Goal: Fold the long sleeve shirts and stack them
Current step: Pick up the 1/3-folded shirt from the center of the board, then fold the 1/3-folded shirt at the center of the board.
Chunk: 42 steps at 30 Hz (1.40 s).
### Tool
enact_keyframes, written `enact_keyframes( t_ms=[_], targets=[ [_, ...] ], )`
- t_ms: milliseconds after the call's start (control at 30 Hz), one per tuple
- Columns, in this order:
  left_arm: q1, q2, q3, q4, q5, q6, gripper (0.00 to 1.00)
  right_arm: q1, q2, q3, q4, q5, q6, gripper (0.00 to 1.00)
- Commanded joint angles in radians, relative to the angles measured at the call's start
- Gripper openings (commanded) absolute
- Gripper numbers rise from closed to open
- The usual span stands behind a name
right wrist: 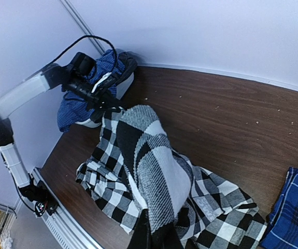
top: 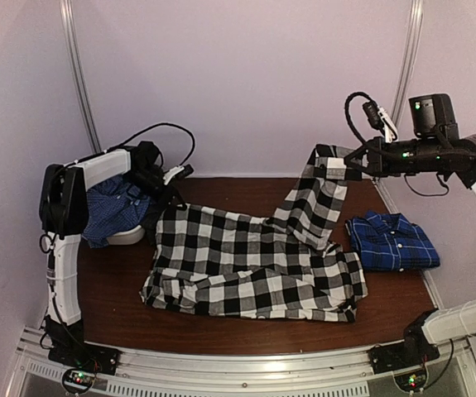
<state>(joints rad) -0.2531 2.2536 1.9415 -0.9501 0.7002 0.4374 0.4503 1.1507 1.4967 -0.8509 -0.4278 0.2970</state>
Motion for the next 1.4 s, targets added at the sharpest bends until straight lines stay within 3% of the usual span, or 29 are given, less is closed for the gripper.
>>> enact_keyframes(
  t_ms=[0,300,633,767,1067,1367],
  targets=[
    [-0.026,-0.102,-0.078,0.057,-0.092,-0.069,0.0,-0.044,0.097,0.136,-0.065,0.085,-0.067,0.0],
    [-0.099,-0.224,-0.226,0.157,-0.254,-0.129,0.0,-0.081,0.308,0.437,-0.214,0.107,-0.197,0.0],
    [-0.148,-0.362,-0.363,0.252,-0.376,-0.212,0.0,-0.108,0.386,0.608,-0.218,0.185,-0.167,0.0],
    [-0.167,-0.404,-0.416,0.292,-0.41,-0.23,0.0,-0.109,0.409,0.612,-0.164,0.124,-0.151,0.0],
    [-0.236,-0.502,-0.508,0.311,-0.473,-0.257,0.0,-0.108,0.306,0.449,-0.142,0.032,-0.129,0.0],
    [-0.328,-0.633,-0.695,0.356,-0.55,-0.281,0.0,-0.108,0.071,0.092,-0.063,-0.036,-0.068,0.0]
  ],
)
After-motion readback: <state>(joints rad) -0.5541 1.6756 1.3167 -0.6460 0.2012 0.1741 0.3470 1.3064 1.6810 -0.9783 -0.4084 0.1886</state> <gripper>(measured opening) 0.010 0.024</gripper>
